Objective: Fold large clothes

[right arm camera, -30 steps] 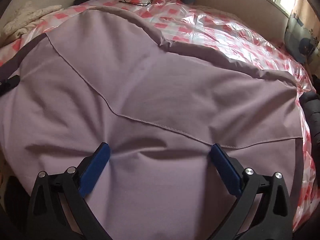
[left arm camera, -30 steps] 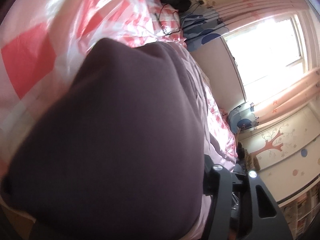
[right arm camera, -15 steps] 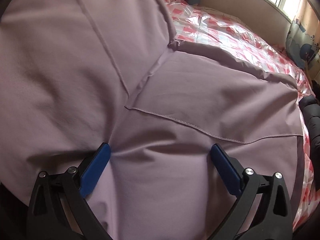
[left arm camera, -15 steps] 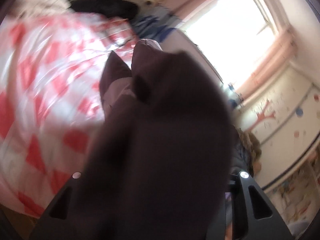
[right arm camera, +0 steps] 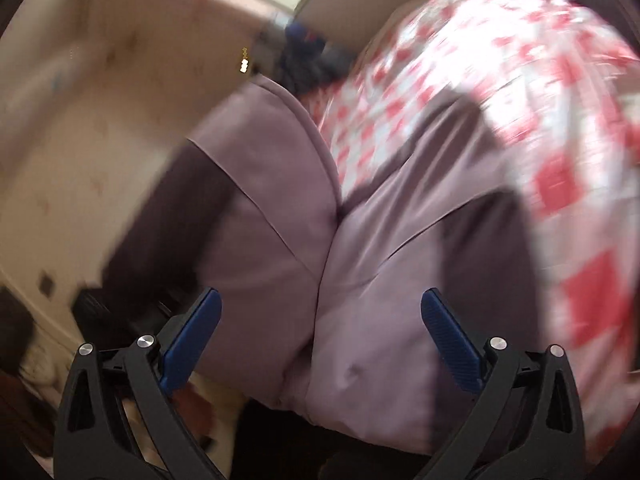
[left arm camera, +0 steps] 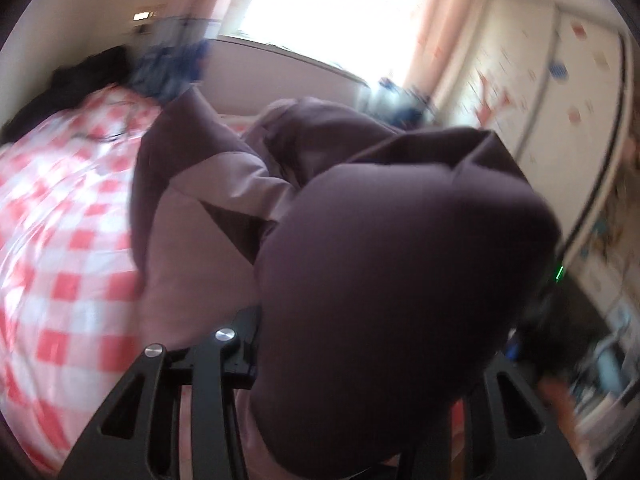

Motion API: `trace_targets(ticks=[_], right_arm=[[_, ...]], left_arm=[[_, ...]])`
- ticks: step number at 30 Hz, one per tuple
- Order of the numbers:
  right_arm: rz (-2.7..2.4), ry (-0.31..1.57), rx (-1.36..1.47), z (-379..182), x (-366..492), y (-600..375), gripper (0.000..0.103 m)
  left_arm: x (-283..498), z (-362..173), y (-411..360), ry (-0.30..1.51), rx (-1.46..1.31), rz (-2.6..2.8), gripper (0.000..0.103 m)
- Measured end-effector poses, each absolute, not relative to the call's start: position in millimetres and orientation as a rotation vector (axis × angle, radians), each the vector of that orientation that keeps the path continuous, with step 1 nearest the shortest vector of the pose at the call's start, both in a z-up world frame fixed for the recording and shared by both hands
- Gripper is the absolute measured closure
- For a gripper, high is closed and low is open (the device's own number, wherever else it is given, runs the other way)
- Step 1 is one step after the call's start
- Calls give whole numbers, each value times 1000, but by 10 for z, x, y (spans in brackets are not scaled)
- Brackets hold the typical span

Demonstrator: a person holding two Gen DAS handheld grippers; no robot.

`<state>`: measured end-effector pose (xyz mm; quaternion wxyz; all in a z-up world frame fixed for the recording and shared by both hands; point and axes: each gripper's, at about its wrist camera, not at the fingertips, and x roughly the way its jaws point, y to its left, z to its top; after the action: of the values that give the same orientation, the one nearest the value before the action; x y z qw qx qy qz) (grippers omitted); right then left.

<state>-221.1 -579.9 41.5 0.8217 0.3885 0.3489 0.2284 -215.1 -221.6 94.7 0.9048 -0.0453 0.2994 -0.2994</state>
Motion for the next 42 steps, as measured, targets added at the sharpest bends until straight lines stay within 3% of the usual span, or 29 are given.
trace_targets(ticks=[6, 11, 14, 19, 23, 26, 29, 33, 38, 42], right_arm=[[401, 650, 809, 791, -2303, -6521, 6], [395, 750, 635, 1082, -1943, -6429, 6], [350, 895, 428, 1098, -1440, -6040, 6], [226, 1068, 221, 525, -1053, -5681, 6], [242, 1052, 360, 178, -1200, -5906, 7], [240, 1031, 410, -23, -1277, -6002, 7], [246, 1022, 445, -121, -1312, -6061, 7], [268, 1078, 474, 16, -1231, -6218, 7], [242, 962, 450, 673, -1123, -6277, 7], [209, 978, 400, 595, -772, -6007, 7]], left_arm=[[-2205, 589, -3477, 664, 148, -702, 61], [-2427, 326, -3972, 631, 343, -708, 59], [-2477, 322, -3985, 607, 405, -693, 52], [-2655, 351, -3889, 620, 478, -743, 43], [-2712, 694, -3297, 710, 208, -882, 43], [-2513, 1006, -2904, 665, -43, -857, 41], [-2172, 1144, -2973, 646, -111, -828, 35], [-1688, 610, -3450, 884, -69, -837, 35], [-1983, 391, -3647, 853, 69, -852, 36], [-1943, 361, -3668, 857, 91, -865, 36]])
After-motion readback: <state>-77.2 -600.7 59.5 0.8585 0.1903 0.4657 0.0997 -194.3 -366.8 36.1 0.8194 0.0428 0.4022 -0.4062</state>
